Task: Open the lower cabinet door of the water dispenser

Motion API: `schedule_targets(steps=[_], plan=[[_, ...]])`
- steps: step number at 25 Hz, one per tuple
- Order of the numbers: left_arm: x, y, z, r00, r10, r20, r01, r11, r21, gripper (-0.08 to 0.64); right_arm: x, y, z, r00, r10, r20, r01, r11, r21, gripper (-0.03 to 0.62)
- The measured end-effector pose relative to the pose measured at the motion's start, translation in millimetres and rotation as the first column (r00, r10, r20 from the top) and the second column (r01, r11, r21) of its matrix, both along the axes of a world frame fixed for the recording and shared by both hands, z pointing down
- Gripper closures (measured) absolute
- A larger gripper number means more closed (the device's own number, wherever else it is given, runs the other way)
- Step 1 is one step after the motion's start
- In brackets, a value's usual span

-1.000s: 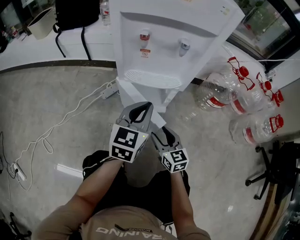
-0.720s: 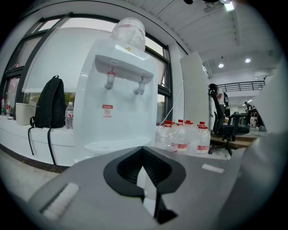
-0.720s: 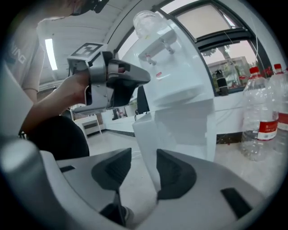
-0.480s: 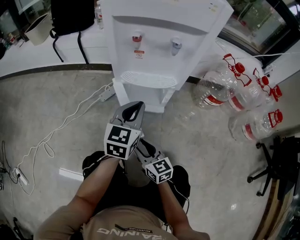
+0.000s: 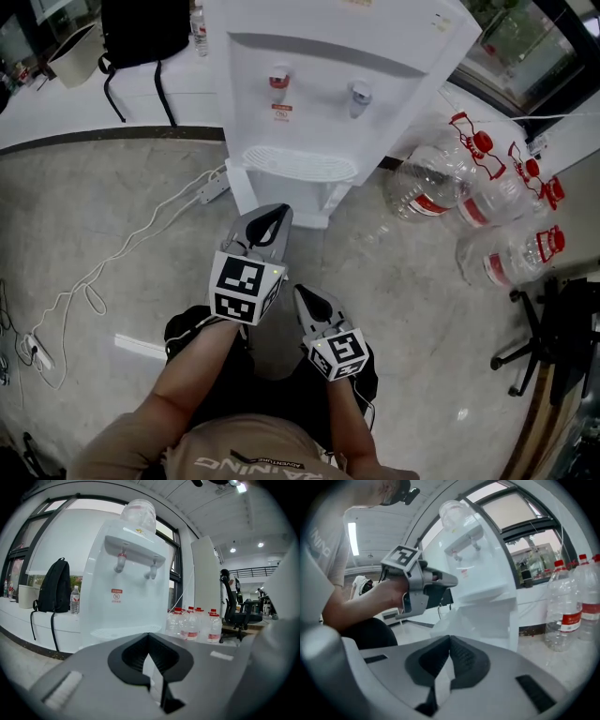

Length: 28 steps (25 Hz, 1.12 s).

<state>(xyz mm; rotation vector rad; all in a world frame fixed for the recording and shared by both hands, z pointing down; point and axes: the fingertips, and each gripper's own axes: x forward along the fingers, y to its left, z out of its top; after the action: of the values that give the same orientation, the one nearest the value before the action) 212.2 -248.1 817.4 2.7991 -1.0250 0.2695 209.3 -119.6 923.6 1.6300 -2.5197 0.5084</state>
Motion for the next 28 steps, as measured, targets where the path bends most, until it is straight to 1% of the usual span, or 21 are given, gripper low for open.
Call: schedule_targets(steps=[3,6,9,12,15,17,19,21,24,26,28], plan=[[0.4,3.0,-1.4,1.000,0.008,0.008,-0.008,1.000,0.000,0.552,26.9,-6.9,-13.0,0.996,0.070,-0.050,-0.070,0.998,0.001,0.581],[-0.2,4.2,1.2,0.999,0.017,0.031,-0.017,1.000,-0.004,0.552,41.0,-19.1,-15.5,0.991,0.088,-0.098,-0.089,0.996,-0.012,0.581],[-0.6,-1.6,6.1,1.000,0.011,0.027,-0.010,0.999,-0.033,0.552,46.9,-30.7,-16.1,0.991,0.096,-0.097,-0.099,0.995,-0.030,0.581],[-1.5,-11.0,10.2,1.000,-0.027,0.010,0.028,0.999,-0.037,0.552,51.9,-37.1,-22.1,0.991,0.117,-0.070,-0.121,0.991,-0.057,0.581],[-5.1,-15.9,17.3,0.997,-0.075,-0.009,0.073,0.993,-0.097,0.552,55.2,-41.0,-36.7,0.989,0.134,-0.057,-0.138,0.987,-0.084,0.581],[-8.2,-15.7,15.5,0.996,-0.094,0.011,0.094,0.990,-0.105,0.552,58.6,-44.2,-51.6,0.987,0.145,-0.064,-0.151,0.984,-0.099,0.581],[-10.5,-10.7,11.7,0.995,-0.088,0.053,0.094,0.987,-0.128,0.552,64.1,-48.0,-73.3,0.986,0.151,-0.076,-0.159,0.981,-0.109,0.581],[-18.3,-4.6,-0.4,0.991,-0.077,0.108,0.092,0.985,-0.144,0.552,64.3,-52.2,-100.4,0.986,0.144,-0.082,-0.153,0.981,-0.118,0.581],[-29.9,3.1,-42.0,0.982,-0.065,0.176,0.088,0.988,-0.124,0.552,60.8,-57.2,-147.0,0.988,0.117,-0.102,-0.130,0.982,-0.139,0.581],[-36.5,7.1,-74.1,0.981,-0.063,0.186,0.088,0.988,-0.130,0.552,56.8,-57.7,-178.9,0.990,0.103,-0.096,-0.117,0.981,-0.154,0.581],[-43.2,8.7,-107.0,0.981,-0.073,0.182,0.100,0.985,-0.141,0.552,52.8,-59.8,-216.2,0.990,0.099,-0.095,-0.113,0.982,-0.150,0.581]])
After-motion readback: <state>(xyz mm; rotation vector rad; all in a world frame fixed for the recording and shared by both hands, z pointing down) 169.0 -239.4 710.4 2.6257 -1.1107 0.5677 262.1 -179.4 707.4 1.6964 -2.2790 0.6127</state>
